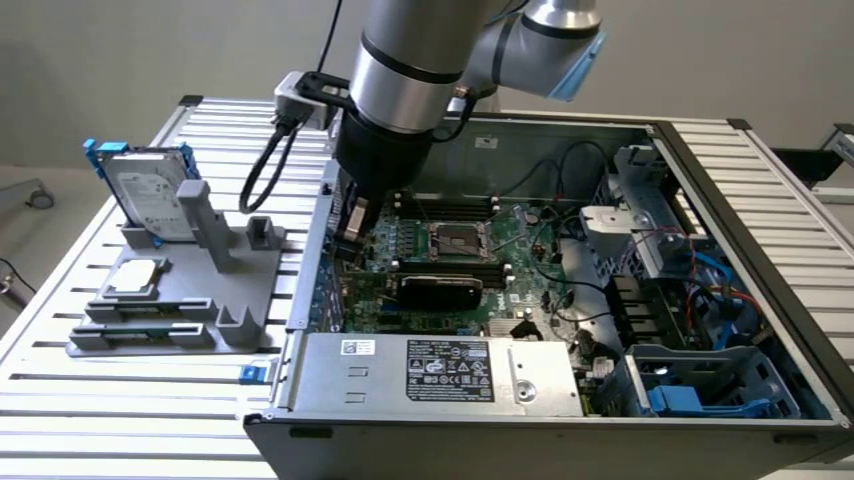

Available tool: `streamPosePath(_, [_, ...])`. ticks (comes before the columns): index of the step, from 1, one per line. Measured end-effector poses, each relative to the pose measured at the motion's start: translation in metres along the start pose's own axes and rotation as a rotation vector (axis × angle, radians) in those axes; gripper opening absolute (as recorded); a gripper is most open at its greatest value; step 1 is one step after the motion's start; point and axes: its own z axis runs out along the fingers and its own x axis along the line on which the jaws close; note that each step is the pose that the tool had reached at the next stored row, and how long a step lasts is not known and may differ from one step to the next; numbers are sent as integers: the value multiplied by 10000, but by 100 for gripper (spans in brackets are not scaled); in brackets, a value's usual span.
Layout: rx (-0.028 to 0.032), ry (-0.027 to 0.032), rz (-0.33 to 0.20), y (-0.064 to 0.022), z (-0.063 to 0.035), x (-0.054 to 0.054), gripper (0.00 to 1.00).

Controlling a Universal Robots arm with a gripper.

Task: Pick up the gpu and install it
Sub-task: 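Press down on the gpu until it lock into place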

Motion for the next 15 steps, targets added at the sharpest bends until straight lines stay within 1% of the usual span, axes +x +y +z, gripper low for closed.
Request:
streamPosePath(2, [-10,6,8,6,-36,1,11])
streamPosePath(5, [-3,11,2,4,-98,3,11])
streamPosePath(7, [7,10,0,-3,-115,2,11])
streamPosePath(8, [36,6,-7,-7,-117,1,11])
streamPosePath(9, [102,1,-15,-9,-118,1,11])
streamPosePath(10, [218,-8,-40,-12,-120,1,11])
streamPosePath(11, [378,-21,-71,-13,-120,1,11])
streamPosePath(12, [574,-40,-110,-13,-120,1,11])
streamPosePath(15, [1115,-89,-208,-15,-120,0,11])
